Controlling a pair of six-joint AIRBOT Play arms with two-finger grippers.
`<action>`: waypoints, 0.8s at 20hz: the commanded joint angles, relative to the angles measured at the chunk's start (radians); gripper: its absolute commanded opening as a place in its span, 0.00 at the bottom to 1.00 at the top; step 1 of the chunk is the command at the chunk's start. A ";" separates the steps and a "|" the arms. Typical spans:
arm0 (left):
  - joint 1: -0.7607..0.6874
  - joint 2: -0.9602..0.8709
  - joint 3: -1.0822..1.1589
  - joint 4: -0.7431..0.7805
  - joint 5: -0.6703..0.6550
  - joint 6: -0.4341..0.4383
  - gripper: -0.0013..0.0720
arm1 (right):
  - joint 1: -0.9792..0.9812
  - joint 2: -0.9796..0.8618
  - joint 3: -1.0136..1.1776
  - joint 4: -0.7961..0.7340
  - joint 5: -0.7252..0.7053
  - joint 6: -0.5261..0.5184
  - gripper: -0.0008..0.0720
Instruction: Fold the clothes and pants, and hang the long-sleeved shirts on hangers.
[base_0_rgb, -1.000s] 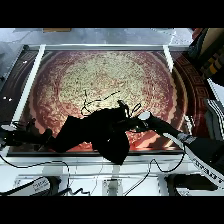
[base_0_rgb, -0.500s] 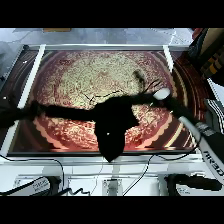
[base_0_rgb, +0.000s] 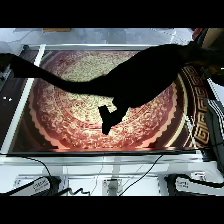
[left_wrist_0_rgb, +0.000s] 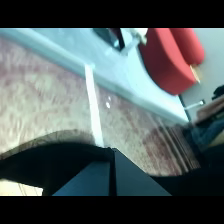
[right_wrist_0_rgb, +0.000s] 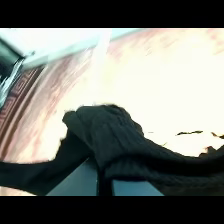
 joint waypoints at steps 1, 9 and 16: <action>0.023 0.016 0.042 -0.003 0.021 0.001 0.03 | -0.139 0.001 0.118 -0.133 0.196 0.067 0.04; 0.163 0.066 0.042 0.015 -0.120 -0.011 0.03 | -0.265 0.066 0.171 -0.228 0.333 0.077 0.04; 0.288 0.110 0.041 0.432 -0.227 -0.217 0.03 | -0.265 0.169 0.171 -0.606 0.434 0.101 0.04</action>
